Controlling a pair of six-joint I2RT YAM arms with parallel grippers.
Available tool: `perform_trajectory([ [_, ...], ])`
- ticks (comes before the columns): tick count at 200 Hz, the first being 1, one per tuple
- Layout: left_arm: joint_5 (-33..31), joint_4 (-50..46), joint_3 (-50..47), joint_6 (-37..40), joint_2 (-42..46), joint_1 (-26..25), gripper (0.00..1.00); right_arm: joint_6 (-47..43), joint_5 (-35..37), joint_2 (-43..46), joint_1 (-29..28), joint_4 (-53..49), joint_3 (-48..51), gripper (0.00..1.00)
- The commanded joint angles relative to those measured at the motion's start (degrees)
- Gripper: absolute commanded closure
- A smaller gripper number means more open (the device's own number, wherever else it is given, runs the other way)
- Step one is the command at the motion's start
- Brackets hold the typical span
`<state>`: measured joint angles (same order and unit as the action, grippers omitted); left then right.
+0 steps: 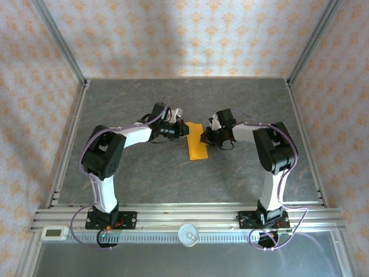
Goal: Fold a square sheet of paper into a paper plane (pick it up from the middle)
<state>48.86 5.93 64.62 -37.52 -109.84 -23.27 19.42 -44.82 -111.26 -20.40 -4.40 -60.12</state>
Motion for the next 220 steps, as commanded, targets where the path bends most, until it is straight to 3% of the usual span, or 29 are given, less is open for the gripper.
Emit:
perform_trajectory([
  [1,3.1,1.6,2.0,-1.3,-2.7,-1.1,1.00,0.2,8.3,-4.7,0.6,-8.5,3.5,0.99],
  [63,1.1,0.8,3.9,-2.2,-6.6,-2.4,1.00,0.9,8.5,-4.7,0.7,-8.1,4.0,0.99],
  [171,-7.7,-8.5,-1.1,5.1,-8.6,-0.2,1.00,1.3,9.6,-4.8,0.6,-7.7,5.2,1.00],
  [220,-4.4,-9.7,3.9,5.5,-6.7,0.1,1.00,1.4,10.4,-4.4,0.6,-8.2,5.2,1.00],
])
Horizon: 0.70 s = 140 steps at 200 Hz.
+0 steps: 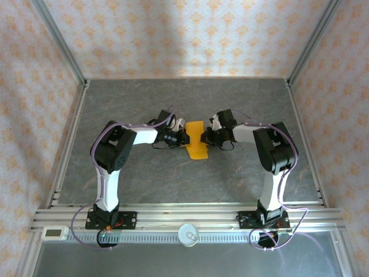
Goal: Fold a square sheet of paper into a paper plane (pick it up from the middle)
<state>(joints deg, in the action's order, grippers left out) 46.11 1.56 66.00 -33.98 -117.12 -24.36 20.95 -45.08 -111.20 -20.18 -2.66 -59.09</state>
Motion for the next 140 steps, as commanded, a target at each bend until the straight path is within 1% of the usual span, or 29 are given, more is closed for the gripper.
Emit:
perform_trajectory([
  [1,-1.5,-5.3,2.7,2.0,0.6,1.2,1.00,-0.2,10.6,-4.5,0.4,-9.9,4.2,1.00],
  [25,0.8,-5.3,5.8,1.5,-0.2,1.7,1.00,-0.1,10.9,-4.4,0.4,-10.0,4.2,1.00],
  [52,2.0,-6.2,7.8,1.8,-2.5,2.0,1.00,0.1,10.9,-4.4,0.4,-9.7,4.4,1.00],
  [86,0.4,-7.2,8.1,2.3,-5.0,2.8,1.00,0.2,10.7,-4.5,0.4,-9.3,4.8,1.00],
  [99,-1.5,-8.9,8.7,2.8,-6.0,3.2,1.00,0.1,10.8,-4.5,0.4,-9.3,4.9,1.00],
  [103,-2.2,-9.3,8.8,4.4,-6.2,3.2,1.00,0.1,10.9,-4.6,0.4,-9.3,4.9,1.00],
  [112,-3.7,-10.3,9.1,5.0,-6.8,3.6,1.00,0.1,11.0,-4.5,0.4,-9.4,4.9,1.00],
  [140,-5.1,-10.7,9.6,5.0,-7.5,4.9,1.00,0.0,11.1,-4.6,0.5,-9.5,4.9,1.00],
])
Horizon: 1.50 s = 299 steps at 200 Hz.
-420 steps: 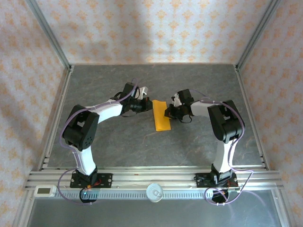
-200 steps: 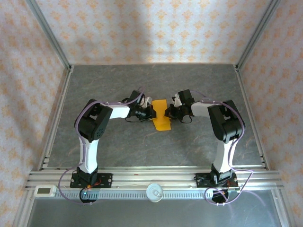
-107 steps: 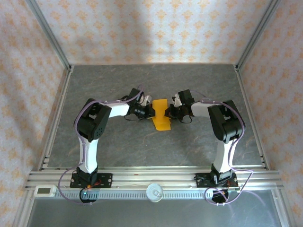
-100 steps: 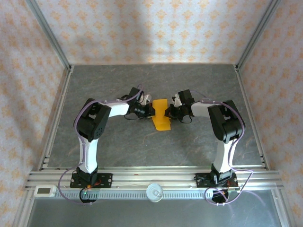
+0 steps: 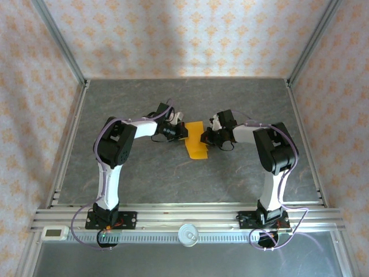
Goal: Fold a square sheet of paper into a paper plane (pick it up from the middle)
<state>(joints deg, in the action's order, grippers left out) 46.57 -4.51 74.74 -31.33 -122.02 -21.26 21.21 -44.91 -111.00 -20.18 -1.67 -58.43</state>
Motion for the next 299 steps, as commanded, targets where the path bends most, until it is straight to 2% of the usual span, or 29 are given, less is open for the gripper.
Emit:
perform_trajectory([
  [1,-5.6,-4.8,1.0,2.3,-2.5,1.8,1.00,-0.3,10.9,-4.8,0.4,-10.5,4.3,1.00],
  [65,1.3,-5.1,3.7,2.9,2.2,1.6,1.00,-0.1,11.2,-4.9,0.4,-10.3,4.3,1.00],
  [120,4.8,-6.1,6.6,4.1,-0.5,0.3,1.00,-0.1,11.2,-5.3,0.4,-10.4,3.9,1.00],
  [227,-2.9,-7.5,11.4,4.1,-7.6,1.4,1.00,-0.1,11.4,-5.1,0.4,-10.0,5.0,1.00],
  [283,-7.6,-4.6,11.8,0.8,-7.4,3.7,1.00,-0.4,11.4,-5.0,0.4,-9.8,5.4,1.00],
  [299,-7.9,-2.5,11.3,-2.6,-7.3,4.2,1.00,-0.5,11.4,-4.9,0.5,-9.8,5.6,1.00],
])
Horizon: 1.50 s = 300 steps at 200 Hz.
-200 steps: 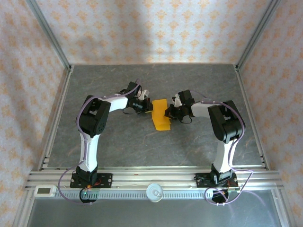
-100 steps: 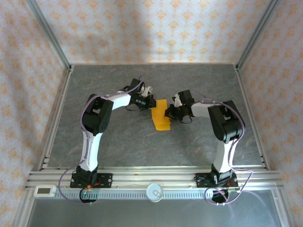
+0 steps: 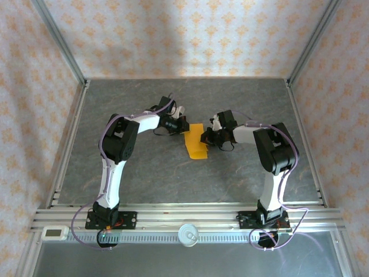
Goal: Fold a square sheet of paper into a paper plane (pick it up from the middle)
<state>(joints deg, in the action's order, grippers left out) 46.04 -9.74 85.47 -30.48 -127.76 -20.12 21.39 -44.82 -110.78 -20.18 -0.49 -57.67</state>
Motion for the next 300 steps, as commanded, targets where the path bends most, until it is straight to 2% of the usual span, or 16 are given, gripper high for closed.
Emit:
perform_trajectory([
  [1,-7.3,2.9,0.5,-3.6,-1.5,3.1,1.00,-0.7,11.3,-5.1,0.4,-11.0,4.8,1.00],
  [51,-7.4,7.0,0.5,-8.2,-1.8,3.8,1.00,-0.7,11.1,-5.2,0.4,-10.5,5.4,1.00],
  [87,-7.7,4.9,2.4,-8.3,-2.8,3.9,1.00,-0.4,10.8,-5.0,0.4,-10.1,5.6,1.00],
  [125,-8.7,4.8,0.3,-7.4,2.1,3.7,1.00,1.3,10.2,-4.0,0.4,-8.7,6.2,1.00],
  [169,-3.1,8.1,-9.2,-6.8,11.5,0.6,1.00,3.0,9.8,-3.0,0.5,-7.0,7.0,1.00],
  [206,1.4,14.0,-17.7,-10.5,16.2,-4.0,1.00,3.4,10.3,-2.9,0.4,-7.3,6.7,1.00],
  [245,3.9,15.3,-19.1,-10.9,13.6,-6.2,1.00,3.2,10.6,-2.7,0.4,-7.9,6.8,1.00],
  [300,1.0,10.6,-19.6,-7.2,10.5,-6.1,1.00,3.0,10.9,-2.7,0.4,-8.5,6.4,1.00],
])
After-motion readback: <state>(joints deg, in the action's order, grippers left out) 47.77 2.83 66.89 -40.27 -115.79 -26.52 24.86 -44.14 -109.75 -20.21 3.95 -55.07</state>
